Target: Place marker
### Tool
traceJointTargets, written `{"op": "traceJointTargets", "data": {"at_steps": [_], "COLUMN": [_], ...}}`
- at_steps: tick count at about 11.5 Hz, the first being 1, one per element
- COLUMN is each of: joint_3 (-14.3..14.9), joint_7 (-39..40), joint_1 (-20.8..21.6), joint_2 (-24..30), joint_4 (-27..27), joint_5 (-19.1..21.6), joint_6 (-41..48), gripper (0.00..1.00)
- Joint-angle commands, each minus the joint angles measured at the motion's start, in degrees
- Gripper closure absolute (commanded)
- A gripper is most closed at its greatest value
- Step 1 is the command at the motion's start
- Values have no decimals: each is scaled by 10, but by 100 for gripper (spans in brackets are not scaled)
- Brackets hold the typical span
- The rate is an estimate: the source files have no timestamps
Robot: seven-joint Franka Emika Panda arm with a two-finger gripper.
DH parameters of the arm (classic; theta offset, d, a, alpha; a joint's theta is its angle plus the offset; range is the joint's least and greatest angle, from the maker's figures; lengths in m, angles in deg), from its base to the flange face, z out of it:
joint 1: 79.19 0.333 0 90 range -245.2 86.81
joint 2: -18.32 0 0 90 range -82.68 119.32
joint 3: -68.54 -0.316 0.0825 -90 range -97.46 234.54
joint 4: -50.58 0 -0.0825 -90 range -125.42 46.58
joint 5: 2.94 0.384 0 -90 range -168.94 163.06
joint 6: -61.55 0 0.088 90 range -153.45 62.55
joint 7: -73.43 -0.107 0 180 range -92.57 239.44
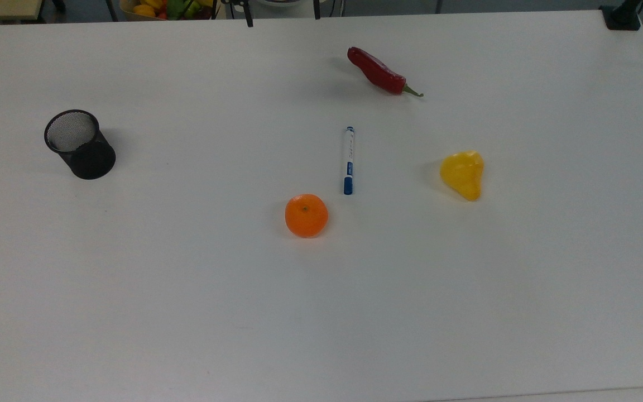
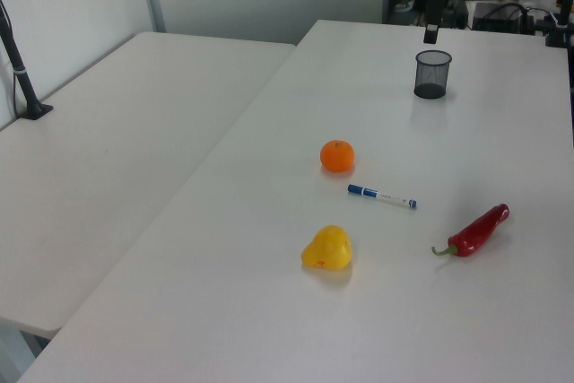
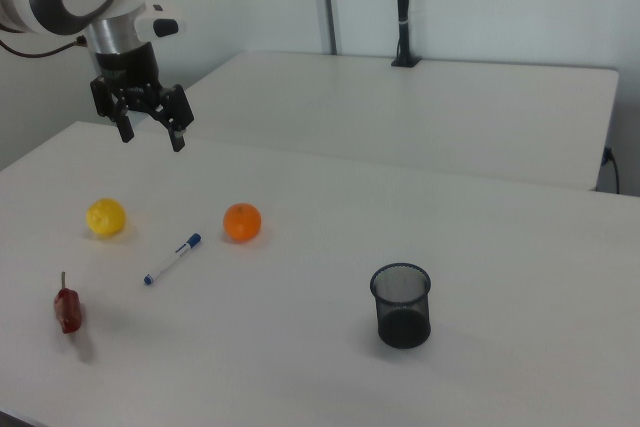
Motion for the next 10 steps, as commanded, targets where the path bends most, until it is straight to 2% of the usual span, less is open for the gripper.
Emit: {"op": "traceJointTargets", "data": {"at_steps": [1,7,10], "joint_3": [10,10,10], "joint_7": [11,10,10], "joint_1": [22,60,63], "joint_2": [-27,-110,-134], "joint_4": [-5,-9,-8], "joint_5": [-6,-7,-7], "joint_6": [-12,-94,-98], "gripper": [0,0,0]}}
